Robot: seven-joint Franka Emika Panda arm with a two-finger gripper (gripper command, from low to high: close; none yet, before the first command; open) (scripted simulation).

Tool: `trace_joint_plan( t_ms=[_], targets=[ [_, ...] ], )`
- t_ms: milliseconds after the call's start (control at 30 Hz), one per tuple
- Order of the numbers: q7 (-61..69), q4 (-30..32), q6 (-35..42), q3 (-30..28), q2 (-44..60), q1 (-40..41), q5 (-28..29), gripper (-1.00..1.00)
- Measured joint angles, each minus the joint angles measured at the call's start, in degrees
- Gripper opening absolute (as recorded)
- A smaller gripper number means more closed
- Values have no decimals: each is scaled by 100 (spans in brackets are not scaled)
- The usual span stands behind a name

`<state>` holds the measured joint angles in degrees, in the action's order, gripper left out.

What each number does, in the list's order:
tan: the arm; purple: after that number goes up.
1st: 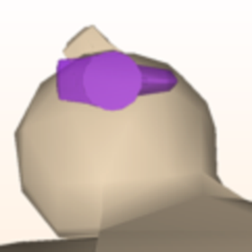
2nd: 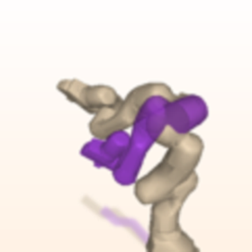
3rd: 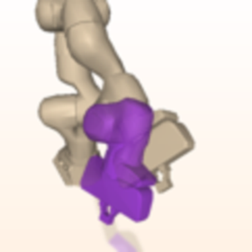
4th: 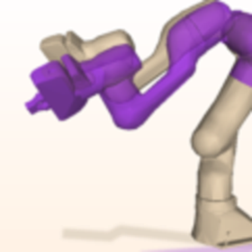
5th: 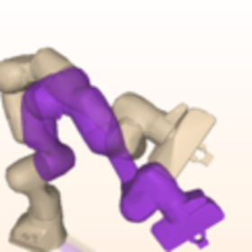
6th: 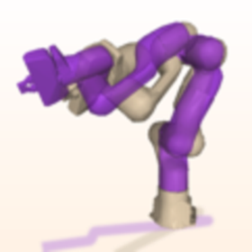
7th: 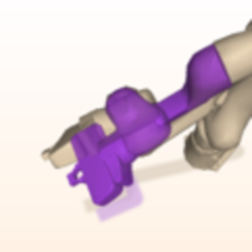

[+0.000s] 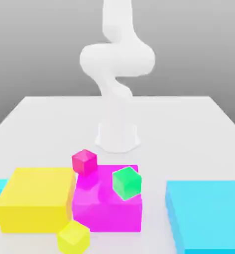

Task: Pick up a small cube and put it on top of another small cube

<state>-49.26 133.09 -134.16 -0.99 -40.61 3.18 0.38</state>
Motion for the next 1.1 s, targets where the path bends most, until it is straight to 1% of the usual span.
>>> trace_joint_plan(
  t_ms=[333, 533, 667, 800, 867, 967, 1000, 1100],
  targets=[
    [-1335, 528, -960, -581, 2102, 1175, 92, 0],
    [-1987, 841, -1527, -1062, 3347, 1749, -42, 0],
    [-2283, 1047, -1901, -1331, 4196, 2325, -326, 0],
    [-2454, 1247, -2261, -1459, 5060, 2676, -783, 0],
    [-2348, 1232, -2521, -1354, 5486, 2849, -1063, 0],
    [-2127, 1118, -2987, -984, 6105, 3182, -1395, 0],
    [-2051, 1075, -3142, -857, 6303, 3289, -1493, -100],
    [-2055, 1075, -3145, -857, 6303, 3289, -1490, -100]
  ],
)
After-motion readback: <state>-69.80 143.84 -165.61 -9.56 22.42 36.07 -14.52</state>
